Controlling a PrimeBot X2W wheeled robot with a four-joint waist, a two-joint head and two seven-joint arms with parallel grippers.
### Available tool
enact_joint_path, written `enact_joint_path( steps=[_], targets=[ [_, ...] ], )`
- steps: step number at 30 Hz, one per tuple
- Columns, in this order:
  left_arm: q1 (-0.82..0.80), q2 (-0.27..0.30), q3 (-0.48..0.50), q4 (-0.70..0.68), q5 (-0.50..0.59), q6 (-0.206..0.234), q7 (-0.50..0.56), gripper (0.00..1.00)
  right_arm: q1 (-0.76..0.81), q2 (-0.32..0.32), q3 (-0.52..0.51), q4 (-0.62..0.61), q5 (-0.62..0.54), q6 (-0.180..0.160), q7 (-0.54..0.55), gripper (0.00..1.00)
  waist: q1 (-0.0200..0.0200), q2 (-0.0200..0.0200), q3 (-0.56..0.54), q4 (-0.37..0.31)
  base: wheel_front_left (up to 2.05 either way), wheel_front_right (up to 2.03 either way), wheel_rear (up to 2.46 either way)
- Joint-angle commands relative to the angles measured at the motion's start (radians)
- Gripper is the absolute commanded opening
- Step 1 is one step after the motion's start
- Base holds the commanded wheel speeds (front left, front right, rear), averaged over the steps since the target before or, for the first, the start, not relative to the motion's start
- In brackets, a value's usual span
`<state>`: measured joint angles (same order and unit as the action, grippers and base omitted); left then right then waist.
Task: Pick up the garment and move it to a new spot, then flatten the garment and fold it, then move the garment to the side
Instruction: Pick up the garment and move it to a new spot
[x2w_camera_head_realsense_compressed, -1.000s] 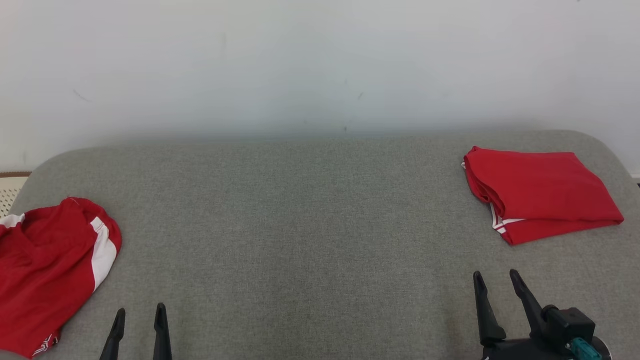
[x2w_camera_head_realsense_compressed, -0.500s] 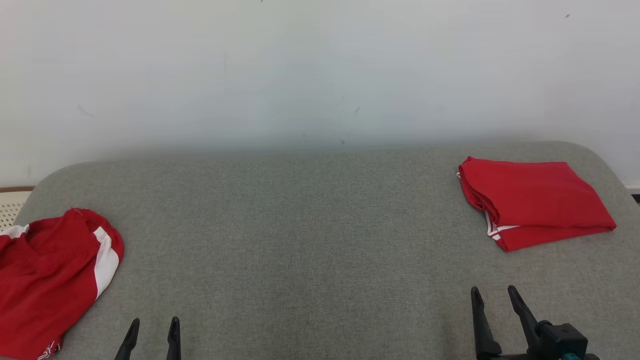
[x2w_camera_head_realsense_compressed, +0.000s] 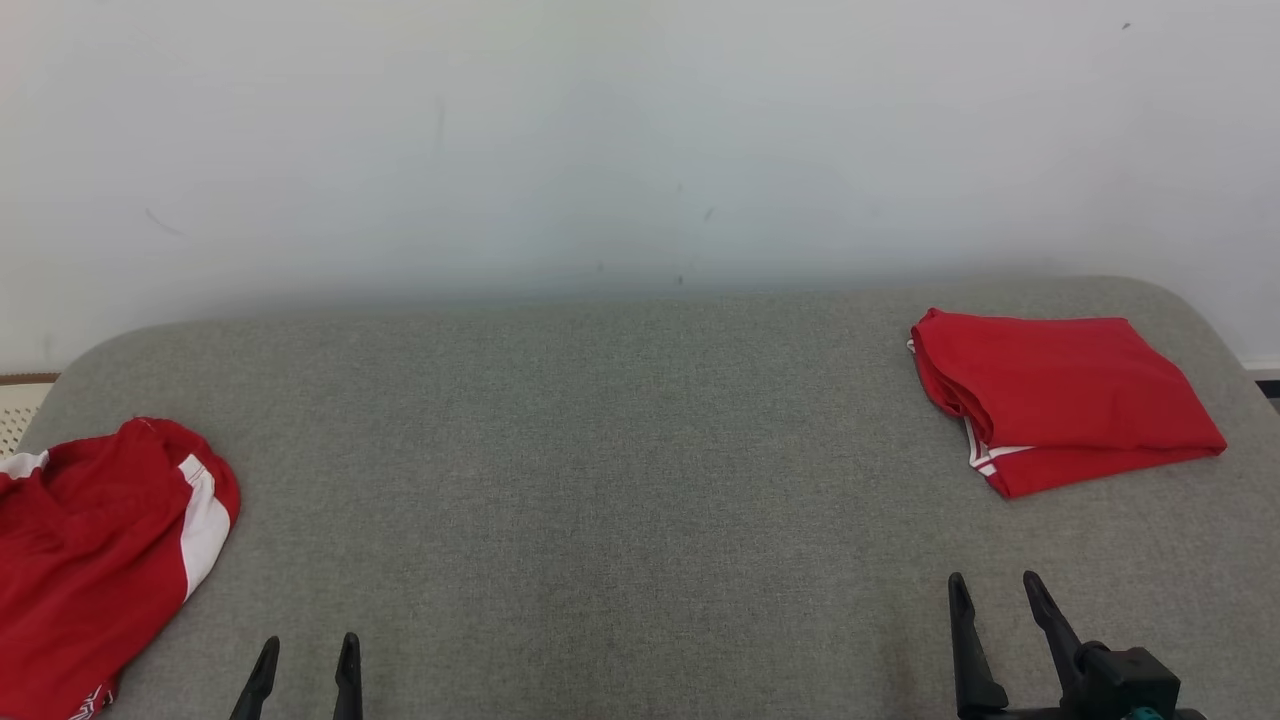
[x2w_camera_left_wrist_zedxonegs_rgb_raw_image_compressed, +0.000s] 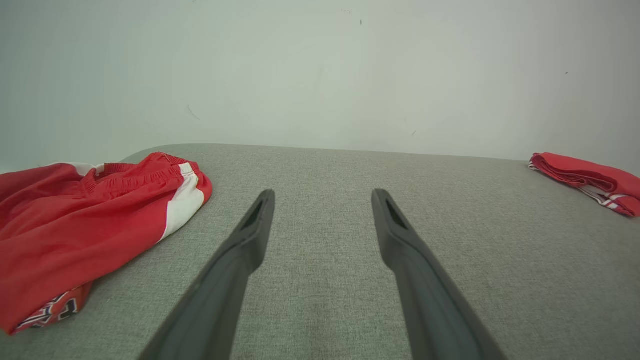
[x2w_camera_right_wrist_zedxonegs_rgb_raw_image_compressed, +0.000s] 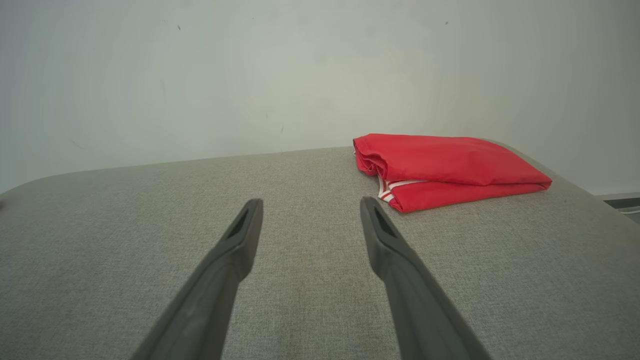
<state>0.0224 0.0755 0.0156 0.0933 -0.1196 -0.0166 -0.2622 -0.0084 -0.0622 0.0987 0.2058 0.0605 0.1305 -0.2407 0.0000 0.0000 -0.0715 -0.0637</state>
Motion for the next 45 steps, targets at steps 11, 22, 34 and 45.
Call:
enact_joint_path(
  steps=[11,22,34,45],
  targets=[
    [0.005,-0.003,0.014,0.001,0.003,0.016,-0.004,1.00,0.021,0.007,-0.007,0.003,0.002,0.000,0.004,1.00,0.0000,0.0000,-0.001,0.046,0.00,0.00,0.00],
    [0.026,0.004,0.038,-0.010,-0.005,0.037,-0.004,1.00,0.009,0.010,0.006,0.021,0.017,0.000,0.002,1.00,0.0000,0.0000,0.003,0.211,0.00,0.00,0.00],
    [0.025,0.008,0.071,-0.023,-0.021,0.069,-0.004,1.00,-0.005,0.012,0.012,0.042,0.026,0.000,-0.007,1.00,0.0000,0.0000,0.011,0.379,0.00,0.00,0.00],
    [0.033,0.011,0.082,-0.028,-0.026,0.076,-0.004,1.00,-0.018,0.012,0.031,0.056,0.034,0.000,-0.015,1.00,0.0000,0.0000,0.010,0.460,0.00,0.00,0.00]
  ],
)
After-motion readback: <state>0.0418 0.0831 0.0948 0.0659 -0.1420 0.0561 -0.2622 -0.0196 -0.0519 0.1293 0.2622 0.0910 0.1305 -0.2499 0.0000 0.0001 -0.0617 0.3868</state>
